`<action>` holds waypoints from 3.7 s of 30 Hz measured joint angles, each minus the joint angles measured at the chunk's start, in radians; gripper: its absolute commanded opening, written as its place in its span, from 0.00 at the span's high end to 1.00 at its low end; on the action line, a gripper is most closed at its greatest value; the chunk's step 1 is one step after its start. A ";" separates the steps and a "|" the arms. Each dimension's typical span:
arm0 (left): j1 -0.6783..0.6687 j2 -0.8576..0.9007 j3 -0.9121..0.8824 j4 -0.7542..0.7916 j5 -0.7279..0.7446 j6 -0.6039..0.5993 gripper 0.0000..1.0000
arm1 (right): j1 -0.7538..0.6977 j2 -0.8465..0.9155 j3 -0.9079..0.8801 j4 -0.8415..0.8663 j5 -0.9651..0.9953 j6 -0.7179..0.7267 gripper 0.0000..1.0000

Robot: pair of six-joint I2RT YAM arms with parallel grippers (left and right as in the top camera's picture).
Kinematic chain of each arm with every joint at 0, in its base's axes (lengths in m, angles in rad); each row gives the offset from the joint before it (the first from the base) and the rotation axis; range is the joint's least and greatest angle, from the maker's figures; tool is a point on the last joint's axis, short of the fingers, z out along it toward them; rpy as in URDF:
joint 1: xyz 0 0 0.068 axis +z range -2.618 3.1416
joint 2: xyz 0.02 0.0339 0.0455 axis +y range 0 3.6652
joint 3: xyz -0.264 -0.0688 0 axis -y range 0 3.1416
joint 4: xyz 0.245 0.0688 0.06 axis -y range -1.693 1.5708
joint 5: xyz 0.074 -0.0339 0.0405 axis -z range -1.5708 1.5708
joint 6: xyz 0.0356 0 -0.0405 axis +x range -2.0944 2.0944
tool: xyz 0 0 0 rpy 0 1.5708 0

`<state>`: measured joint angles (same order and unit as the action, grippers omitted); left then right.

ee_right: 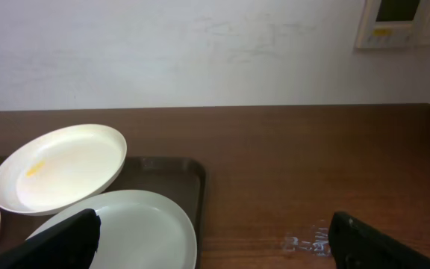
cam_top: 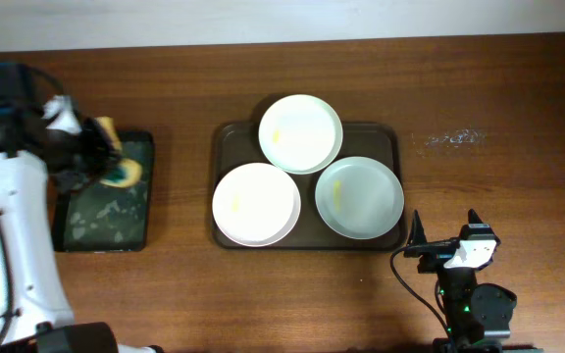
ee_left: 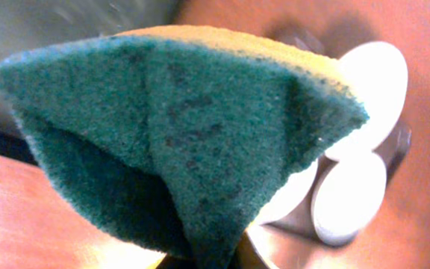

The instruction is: Clean dirty plates on tray and stack at the side

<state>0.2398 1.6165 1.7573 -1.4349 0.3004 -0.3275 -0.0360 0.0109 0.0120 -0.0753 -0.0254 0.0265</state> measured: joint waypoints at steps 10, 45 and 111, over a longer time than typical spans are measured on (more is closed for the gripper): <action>-0.637 0.056 -0.611 0.639 0.011 -0.035 0.99 | 0.000 0.000 0.000 0.000 0.000 -0.001 0.02; -0.329 -0.441 -0.467 0.158 -0.306 -0.234 0.00 | -0.001 0.002 0.025 0.894 -0.400 0.649 0.02; -0.602 0.251 -0.579 0.741 0.049 0.043 0.62 | 0.495 2.183 1.586 -0.869 -0.309 0.235 0.79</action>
<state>-0.3626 1.8679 1.1778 -0.6941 0.3492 -0.2840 0.4591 2.1937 1.5982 -0.9447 -0.3340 0.2619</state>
